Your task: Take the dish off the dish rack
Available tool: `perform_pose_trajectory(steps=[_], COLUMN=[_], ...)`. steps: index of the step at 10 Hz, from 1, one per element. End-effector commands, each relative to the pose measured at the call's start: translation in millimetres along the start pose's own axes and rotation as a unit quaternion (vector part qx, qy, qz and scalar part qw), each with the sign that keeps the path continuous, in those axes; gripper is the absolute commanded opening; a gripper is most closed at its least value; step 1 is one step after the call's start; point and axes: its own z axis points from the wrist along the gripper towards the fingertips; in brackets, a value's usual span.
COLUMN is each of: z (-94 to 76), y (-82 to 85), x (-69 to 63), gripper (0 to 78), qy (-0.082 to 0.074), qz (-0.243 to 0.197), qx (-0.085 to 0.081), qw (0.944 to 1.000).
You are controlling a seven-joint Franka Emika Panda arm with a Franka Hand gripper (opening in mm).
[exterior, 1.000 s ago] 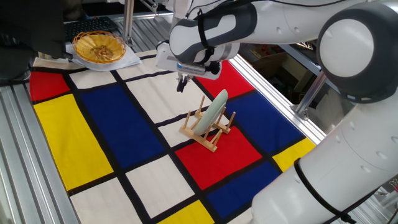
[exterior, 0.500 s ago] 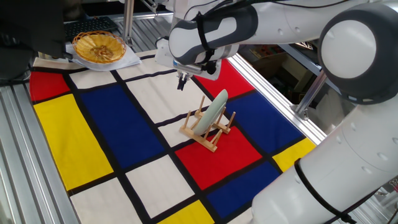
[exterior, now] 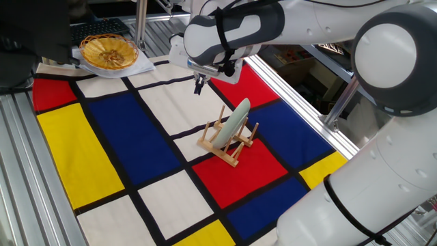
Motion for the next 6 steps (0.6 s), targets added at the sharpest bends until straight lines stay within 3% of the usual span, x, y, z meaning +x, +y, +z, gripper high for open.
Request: perform_pose_trajectory(steps=[1,4,6], z=[-1.4,-1.4,-1.4], y=[0.5,0.7,0.7], x=[-0.6,-0.5,-0.5], gripper=[0.0,0.0,0.0], qy=[-0.001,-0.002,-0.015], qz=[-0.005,0.0,-0.019], qx=[-0.001,-0.001,0.013], qw=[1.0,1.0,0.9996])
